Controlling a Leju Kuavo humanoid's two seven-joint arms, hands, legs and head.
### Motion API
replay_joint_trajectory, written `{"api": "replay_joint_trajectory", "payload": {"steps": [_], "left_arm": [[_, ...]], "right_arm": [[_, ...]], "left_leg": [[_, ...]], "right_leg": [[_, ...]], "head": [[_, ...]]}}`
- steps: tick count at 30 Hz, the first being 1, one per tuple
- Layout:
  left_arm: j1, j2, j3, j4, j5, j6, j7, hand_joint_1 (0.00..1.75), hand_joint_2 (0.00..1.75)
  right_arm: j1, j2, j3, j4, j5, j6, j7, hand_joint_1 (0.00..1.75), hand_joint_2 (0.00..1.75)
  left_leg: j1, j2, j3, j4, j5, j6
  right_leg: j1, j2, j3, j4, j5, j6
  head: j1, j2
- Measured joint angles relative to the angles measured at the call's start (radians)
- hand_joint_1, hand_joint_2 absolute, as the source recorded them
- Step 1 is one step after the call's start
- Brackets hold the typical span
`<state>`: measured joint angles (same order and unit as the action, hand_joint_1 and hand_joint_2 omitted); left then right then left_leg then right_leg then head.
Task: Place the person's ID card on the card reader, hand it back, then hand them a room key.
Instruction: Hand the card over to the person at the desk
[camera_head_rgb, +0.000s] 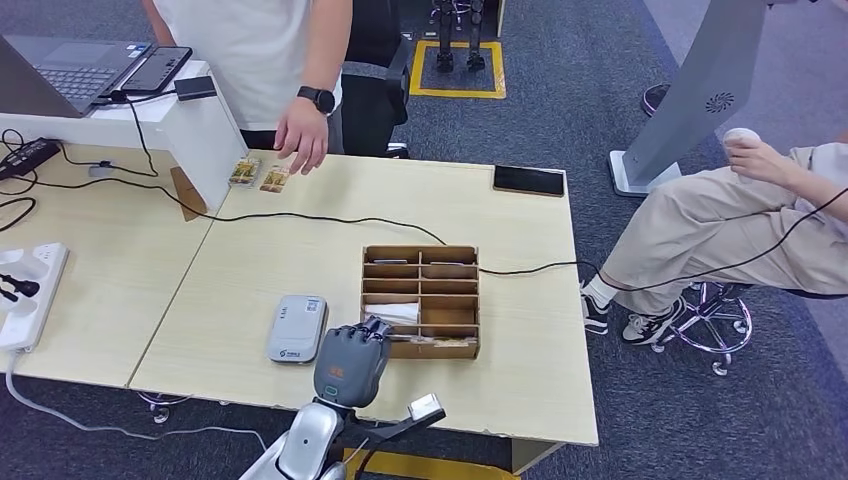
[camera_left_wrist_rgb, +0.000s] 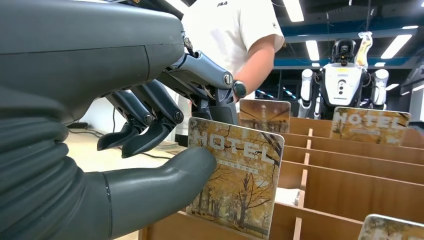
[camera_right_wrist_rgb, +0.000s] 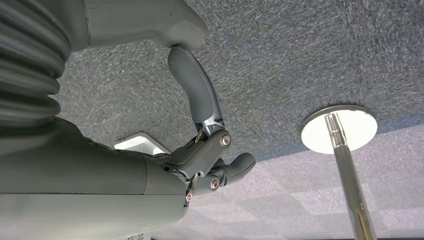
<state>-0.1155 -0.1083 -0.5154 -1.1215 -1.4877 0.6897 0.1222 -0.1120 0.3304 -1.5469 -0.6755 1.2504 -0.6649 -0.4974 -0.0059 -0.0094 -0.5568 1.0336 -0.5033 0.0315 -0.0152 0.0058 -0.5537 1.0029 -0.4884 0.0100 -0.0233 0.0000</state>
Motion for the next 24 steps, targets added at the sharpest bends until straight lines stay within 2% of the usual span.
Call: {"api": "replay_joint_trajectory", "payload": {"steps": [3,5,9,11,15,20,24], "left_arm": [[0.008,-0.005,0.006,-0.007,0.01,0.0,-0.022,1.75,1.75],[0.019,-0.011,0.02,-0.034,0.048,0.0,-0.064,1.75,1.75],[0.037,-0.058,0.104,-0.126,0.264,0.001,-0.278,1.75,1.75],[0.037,-0.089,0.154,-0.162,0.355,0.003,-0.355,1.75,1.75],[0.039,-0.123,0.212,-0.202,0.39,0.005,-0.384,1.75,1.75],[0.042,-0.137,0.238,-0.221,0.409,0.005,-0.397,1.75,1.75],[0.032,-0.145,0.263,-0.229,0.578,0.005,-0.477,1.75,1.75]], "right_arm": [[0.0,0.0,0.0,0.002,-0.002,0.0,-0.001,0.0,1.75],[0.0,0.0,0.0,0.004,-0.002,0.0,-0.001,0.0,1.75],[-0.001,0.0,0.0,0.009,0.0,0.0,0.009,0.0,1.75],[-0.001,0.0,0.0,0.01,0.001,0.0,0.011,0.0,1.75],[-0.001,0.0,0.0,0.014,0.001,0.0,0.012,0.0,1.75],[-0.002,0.0,0.0,0.017,0.001,0.0,0.012,0.0,1.75],[-0.002,0.0,0.0,0.019,0.006,0.0,0.012,0.0,1.75]], "left_leg": [[0.0,0.0,0.0,0.0,0.0,0.0],[0.0,0.0,0.0,0.0,0.0,0.0],[0.0,-0.001,0.0,0.0,0.0,0.0],[0.0,0.0,0.0,0.0,0.0,0.0],[0.0,-0.001,0.0,0.0,0.0,0.0],[0.0,-0.001,0.0,0.0,0.0,0.0],[0.0,-0.001,0.0,0.0,0.0,0.0]], "right_leg": [[0.0,0.0,0.0,0.0,0.0,0.0],[0.0,0.0,0.0,0.0,0.0,0.0],[0.0,0.0,0.0,0.0,0.0,0.0],[0.0,0.0,0.0,0.0,0.0,0.0],[0.0,-0.001,0.0,0.0,0.0,0.0],[0.0,-0.001,0.0,0.0,0.0,0.0],[0.0,-0.001,0.0,0.0,0.0,0.0]], "head": [[0.0,0.0],[0.0,0.0],[0.0,0.0],[0.0,0.0],[0.0,0.0],[0.0,0.0],[0.0,0.0]]}}
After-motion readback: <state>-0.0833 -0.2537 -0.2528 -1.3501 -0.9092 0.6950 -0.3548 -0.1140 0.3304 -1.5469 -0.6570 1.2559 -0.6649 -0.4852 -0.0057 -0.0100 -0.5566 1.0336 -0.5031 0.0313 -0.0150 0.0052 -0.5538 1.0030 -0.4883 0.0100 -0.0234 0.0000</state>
